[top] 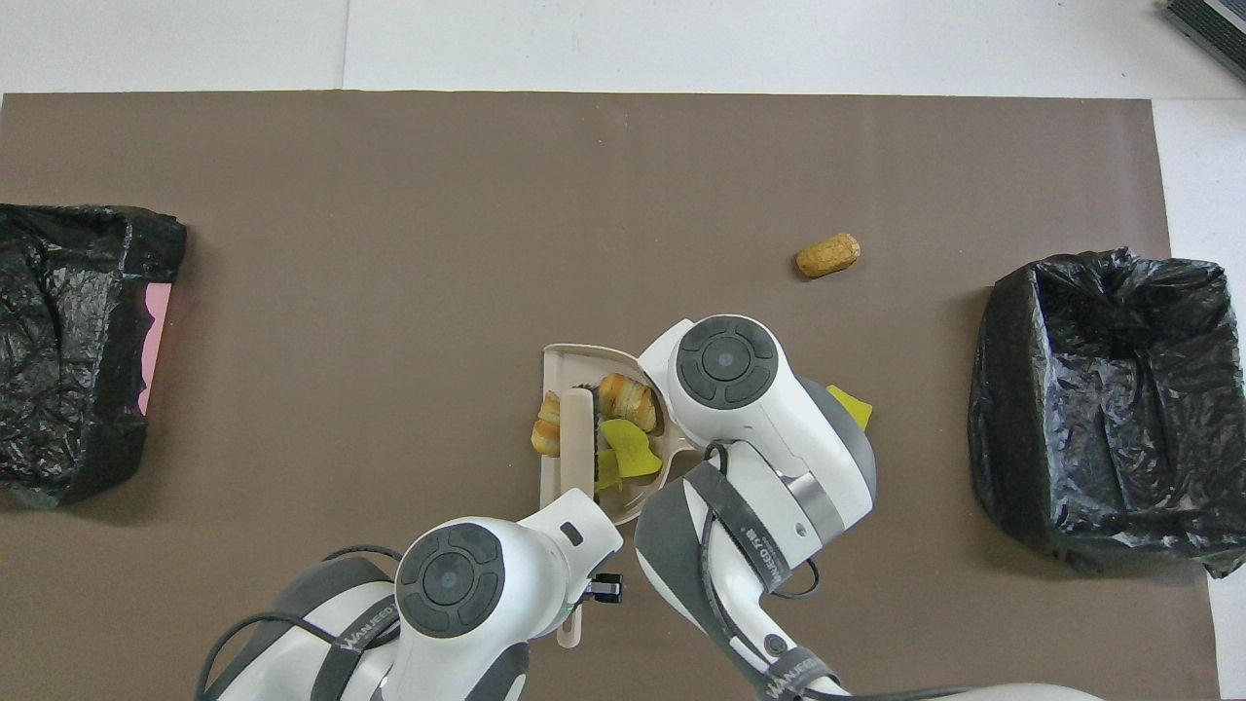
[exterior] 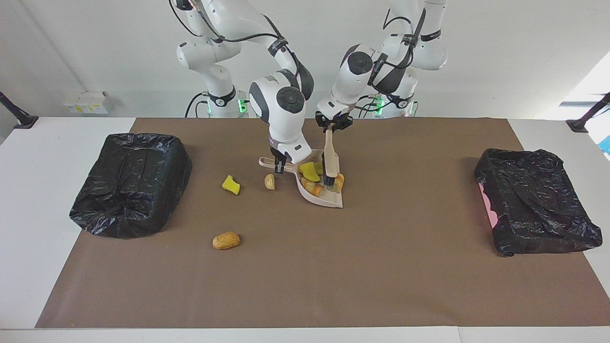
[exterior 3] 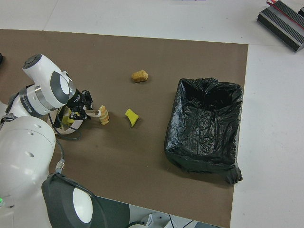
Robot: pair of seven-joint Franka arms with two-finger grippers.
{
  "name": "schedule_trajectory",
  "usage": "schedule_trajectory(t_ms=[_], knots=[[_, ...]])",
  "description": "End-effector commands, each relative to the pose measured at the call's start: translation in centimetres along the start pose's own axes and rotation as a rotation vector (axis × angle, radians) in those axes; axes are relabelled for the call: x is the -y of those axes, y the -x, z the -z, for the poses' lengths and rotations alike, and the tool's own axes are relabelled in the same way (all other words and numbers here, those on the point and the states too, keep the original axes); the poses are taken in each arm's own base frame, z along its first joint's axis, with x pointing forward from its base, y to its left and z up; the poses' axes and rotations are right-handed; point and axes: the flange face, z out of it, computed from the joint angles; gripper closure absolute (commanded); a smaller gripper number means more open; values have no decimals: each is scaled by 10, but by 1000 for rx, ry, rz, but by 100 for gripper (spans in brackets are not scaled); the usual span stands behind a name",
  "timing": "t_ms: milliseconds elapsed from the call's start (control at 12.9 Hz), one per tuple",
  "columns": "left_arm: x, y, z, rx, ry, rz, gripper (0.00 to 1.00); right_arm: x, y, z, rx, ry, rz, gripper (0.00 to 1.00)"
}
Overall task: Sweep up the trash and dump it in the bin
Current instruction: 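Sweep more pieces into the dustpan with the brush in the left gripper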
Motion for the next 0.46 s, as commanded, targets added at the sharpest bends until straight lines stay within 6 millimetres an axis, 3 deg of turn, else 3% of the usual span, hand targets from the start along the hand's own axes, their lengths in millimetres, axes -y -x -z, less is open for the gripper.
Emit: schedule_trajectory(t_ms=[0, 155, 387], knots=[[-10, -10, 14, 63, 14, -12, 100, 1, 0, -3, 8, 8, -16, 100], [6, -17, 34, 128, -18, 26, 100, -3, 4, 0, 6, 7, -24, 100], [24, -16, 43, 111, -84, 146, 100, -14, 22, 13, -15, 21, -44, 100]])
